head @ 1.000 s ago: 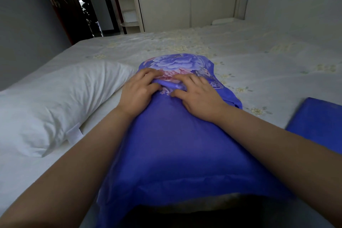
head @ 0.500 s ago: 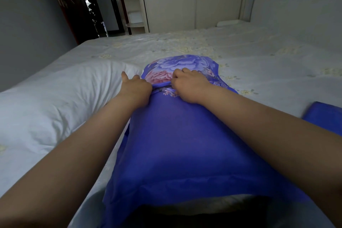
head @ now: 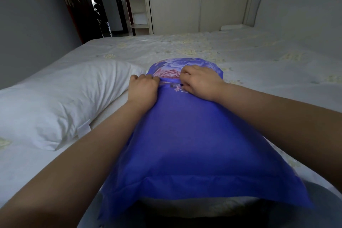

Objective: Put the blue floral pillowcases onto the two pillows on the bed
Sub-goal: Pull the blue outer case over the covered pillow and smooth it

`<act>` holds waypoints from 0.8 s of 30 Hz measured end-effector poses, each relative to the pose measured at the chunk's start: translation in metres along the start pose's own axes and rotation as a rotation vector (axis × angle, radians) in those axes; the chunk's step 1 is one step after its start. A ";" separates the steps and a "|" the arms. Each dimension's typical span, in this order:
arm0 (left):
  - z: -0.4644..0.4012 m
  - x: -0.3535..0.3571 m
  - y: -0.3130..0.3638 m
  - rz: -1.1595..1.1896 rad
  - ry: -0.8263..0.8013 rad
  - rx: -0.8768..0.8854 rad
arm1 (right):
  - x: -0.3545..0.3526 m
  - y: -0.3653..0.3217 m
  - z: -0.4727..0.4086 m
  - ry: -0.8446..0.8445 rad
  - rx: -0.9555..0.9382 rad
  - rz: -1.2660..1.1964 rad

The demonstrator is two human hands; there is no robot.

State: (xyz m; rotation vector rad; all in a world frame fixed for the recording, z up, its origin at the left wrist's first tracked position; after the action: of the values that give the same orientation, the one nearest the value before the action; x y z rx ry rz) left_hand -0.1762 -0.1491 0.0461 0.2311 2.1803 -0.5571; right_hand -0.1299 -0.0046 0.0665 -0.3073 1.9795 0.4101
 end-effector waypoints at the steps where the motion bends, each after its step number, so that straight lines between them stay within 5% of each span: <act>1: 0.000 0.001 0.002 0.020 -0.008 0.009 | 0.002 0.000 0.002 -0.018 0.024 -0.036; 6: -0.002 0.003 0.003 0.090 -0.012 -0.044 | 0.018 0.001 -0.004 -0.299 0.238 -0.084; 13: 0.007 -0.009 0.004 0.157 0.100 -0.178 | 0.022 -0.015 -0.029 -0.350 0.265 -0.457; 24: 0.007 -0.024 0.003 0.217 0.223 -0.192 | -0.002 -0.001 -0.024 -0.249 0.201 0.355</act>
State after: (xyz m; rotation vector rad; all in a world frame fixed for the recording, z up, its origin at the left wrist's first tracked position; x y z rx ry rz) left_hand -0.1551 -0.1491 0.0599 0.4371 2.3676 -0.2054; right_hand -0.1479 -0.0151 0.0781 0.2176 1.8104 0.4455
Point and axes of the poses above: each hand's wrist, its own z-axis away from the middle knuckle, its own x-axis out of the palm, y = z × x, the point moved 6 cm from there along -z, towards the middle knuckle, and after that the axes turned 6 degrees about -z, right-handed, at the moved point
